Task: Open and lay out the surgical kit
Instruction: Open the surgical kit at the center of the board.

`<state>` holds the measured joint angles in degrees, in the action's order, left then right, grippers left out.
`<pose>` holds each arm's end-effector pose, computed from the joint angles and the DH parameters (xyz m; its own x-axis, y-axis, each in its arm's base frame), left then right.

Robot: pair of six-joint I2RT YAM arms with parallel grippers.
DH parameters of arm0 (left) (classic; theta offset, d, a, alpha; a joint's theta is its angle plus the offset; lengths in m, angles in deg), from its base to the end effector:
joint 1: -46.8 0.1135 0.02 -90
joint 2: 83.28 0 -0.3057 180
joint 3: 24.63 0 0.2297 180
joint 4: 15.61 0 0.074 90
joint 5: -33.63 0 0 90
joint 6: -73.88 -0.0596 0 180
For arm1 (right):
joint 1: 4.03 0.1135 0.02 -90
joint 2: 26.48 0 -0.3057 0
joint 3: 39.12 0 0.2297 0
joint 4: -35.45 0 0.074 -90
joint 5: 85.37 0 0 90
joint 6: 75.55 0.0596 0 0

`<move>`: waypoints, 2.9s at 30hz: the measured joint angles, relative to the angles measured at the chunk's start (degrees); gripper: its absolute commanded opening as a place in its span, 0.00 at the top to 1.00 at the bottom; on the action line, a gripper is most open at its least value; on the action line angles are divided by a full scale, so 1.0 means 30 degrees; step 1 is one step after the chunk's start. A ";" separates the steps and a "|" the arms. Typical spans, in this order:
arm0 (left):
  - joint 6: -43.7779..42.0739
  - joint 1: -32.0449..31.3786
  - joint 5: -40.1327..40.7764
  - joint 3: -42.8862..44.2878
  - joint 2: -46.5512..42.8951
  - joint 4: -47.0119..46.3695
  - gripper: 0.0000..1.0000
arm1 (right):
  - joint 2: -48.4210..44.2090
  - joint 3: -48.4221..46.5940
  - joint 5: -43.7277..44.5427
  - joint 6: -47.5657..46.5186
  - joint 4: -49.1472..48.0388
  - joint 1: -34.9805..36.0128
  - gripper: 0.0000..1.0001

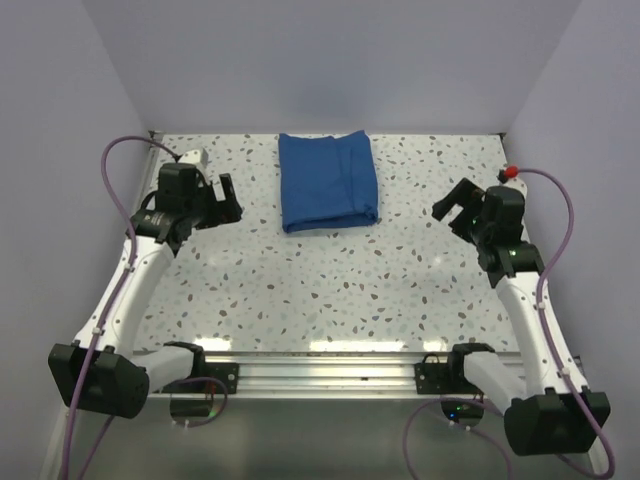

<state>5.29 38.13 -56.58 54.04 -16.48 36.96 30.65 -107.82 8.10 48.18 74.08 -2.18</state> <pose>0.2230 -0.0342 0.3546 -0.6562 -0.2692 -0.7049 -0.0924 0.9558 -0.2790 0.1980 0.0028 0.3556 -0.3661 0.5427 -0.7559 0.2705 0.8393 0.4716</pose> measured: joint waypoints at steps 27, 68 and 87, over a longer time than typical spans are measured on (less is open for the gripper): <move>-0.1668 -0.5632 0.3738 0.9049 0.8976 0.0277 0.05 | -0.2557 -0.1035 -0.0503 0.1545 0.4612 0.0175 0.01; 0.1588 -1.0958 0.9872 2.1165 2.3044 0.3359 1.00 | -0.2229 -0.1537 0.0036 -0.0838 0.7169 0.1151 0.01; 0.1996 0.0423 1.1555 0.6244 0.5326 0.2113 0.00 | 1.4273 -1.6211 -0.2106 -0.2623 0.6069 0.6215 0.03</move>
<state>11.28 39.40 -21.91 72.77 -0.50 43.30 73.46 -156.45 1.78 40.31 92.28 16.46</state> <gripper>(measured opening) 0.987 0.949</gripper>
